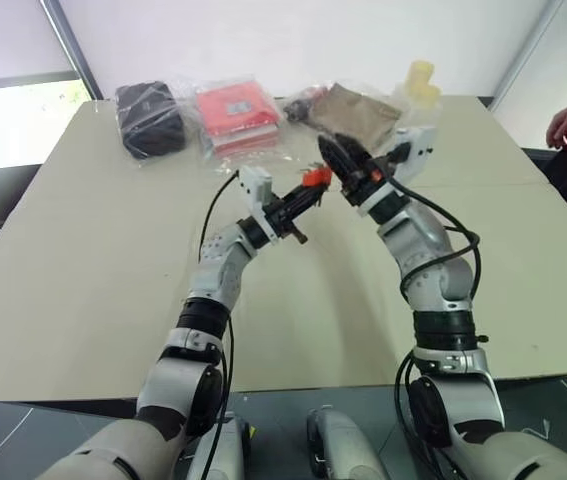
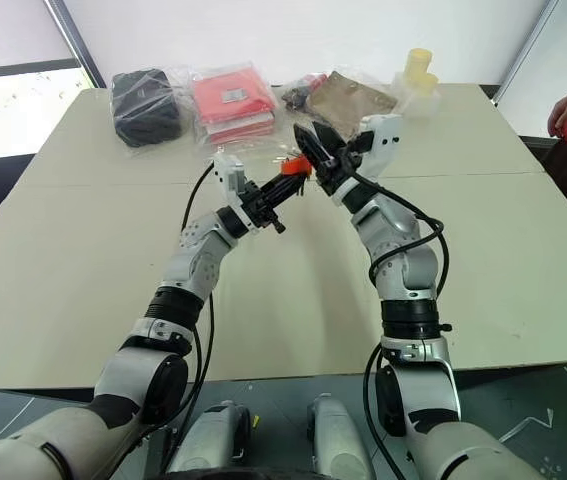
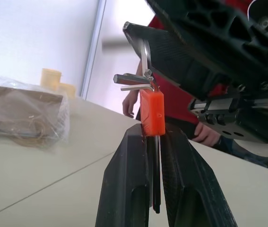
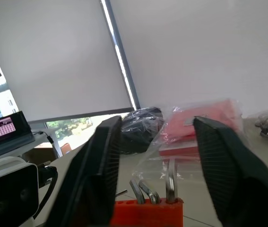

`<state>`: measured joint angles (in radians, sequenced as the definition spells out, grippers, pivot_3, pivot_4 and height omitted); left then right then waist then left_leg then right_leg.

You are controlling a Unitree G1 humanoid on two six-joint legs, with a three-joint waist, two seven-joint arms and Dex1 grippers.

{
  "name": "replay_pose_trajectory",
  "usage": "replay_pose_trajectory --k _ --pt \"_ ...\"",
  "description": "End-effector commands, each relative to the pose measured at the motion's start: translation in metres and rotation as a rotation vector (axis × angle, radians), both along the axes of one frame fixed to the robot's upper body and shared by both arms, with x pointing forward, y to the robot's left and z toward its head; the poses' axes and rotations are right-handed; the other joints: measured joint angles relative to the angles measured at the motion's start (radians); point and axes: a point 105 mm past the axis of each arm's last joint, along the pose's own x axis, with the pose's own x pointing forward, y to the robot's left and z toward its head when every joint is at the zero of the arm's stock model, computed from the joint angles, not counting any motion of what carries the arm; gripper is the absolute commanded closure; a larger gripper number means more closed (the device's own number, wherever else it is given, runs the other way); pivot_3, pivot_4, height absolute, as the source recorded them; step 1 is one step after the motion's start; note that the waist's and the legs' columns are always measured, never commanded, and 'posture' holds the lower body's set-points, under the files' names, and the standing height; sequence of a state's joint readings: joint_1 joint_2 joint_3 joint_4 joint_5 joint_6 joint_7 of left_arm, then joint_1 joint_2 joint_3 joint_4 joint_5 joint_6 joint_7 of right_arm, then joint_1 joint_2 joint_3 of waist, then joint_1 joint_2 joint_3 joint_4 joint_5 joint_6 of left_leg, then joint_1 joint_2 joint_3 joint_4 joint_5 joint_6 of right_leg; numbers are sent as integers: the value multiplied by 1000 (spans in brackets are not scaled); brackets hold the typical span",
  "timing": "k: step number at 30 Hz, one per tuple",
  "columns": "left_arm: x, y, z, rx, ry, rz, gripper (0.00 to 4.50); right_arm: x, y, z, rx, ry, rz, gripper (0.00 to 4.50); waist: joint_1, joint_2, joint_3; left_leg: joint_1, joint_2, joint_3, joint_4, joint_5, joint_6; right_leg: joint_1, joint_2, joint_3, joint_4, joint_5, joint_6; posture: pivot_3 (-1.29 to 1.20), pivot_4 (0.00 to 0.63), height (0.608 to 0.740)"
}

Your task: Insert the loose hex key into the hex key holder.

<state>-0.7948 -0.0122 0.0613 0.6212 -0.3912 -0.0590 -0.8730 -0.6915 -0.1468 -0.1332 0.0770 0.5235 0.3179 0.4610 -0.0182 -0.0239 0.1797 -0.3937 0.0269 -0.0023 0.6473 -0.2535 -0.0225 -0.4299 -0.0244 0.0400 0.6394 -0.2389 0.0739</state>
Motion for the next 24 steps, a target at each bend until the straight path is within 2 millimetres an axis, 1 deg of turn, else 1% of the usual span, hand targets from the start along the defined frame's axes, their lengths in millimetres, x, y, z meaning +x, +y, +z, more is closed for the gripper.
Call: replay_pose_trajectory --k 1,4,8,11,14,16,18,20,24 --pt "-3 -4 18 -7 -76 -11 4500 -6 1 21 9 -75 11 293 0 0 0 0 0 0 0 0 0 0 0 0 0 0 0 0 150 740" --pt "-2 -4 18 -5 -76 -10 4500 -7 1 22 14 -80 13 293 0 0 0 0 0 0 0 0 0 0 0 0 0 0 0 0 150 740" --pt "-1 -1 17 -2 -76 -3 4500 -11 -7 28 16 -103 8 293 0 0 0 0 0 0 0 0 0 0 0 0 0 0 0 0 150 740" --pt "-5 4 16 -1 -70 -12 4500 -23 -12 29 -57 -129 59 293 1 0 0 -1 0 0 0 0 0 0 0 0 -1 0 0 0 150 740" --pt "-13 17 12 20 -42 -23 4500 -37 -17 19 -190 -136 117 293 1 0 0 -1 0 0 -1 -1 1 0 0 0 -3 0 0 0 150 740" --pt "-16 22 11 23 -27 -24 4500 -40 -19 17 -221 -132 128 293 -2 0 0 -2 0 0 -1 -1 3 0 0 0 -4 0 0 0 150 740" --pt "-22 33 7 26 6 -19 4500 -47 -21 3 -336 -121 162 293 -1 0 0 -1 1 0 -1 -2 3 0 0 0 -4 0 0 0 150 740" --pt "-33 47 2 55 33 -15 4500 -57 -25 -16 -486 -101 214 293 -1 1 0 -1 1 0 -1 -2 3 0 0 0 -4 0 0 0 150 740" --pt "-46 69 -4 129 86 8 4500 -67 -31 -36 -624 -57 277 293 -1 1 1 -1 1 0 -1 -3 5 0 1 0 -5 0 0 0 150 740"
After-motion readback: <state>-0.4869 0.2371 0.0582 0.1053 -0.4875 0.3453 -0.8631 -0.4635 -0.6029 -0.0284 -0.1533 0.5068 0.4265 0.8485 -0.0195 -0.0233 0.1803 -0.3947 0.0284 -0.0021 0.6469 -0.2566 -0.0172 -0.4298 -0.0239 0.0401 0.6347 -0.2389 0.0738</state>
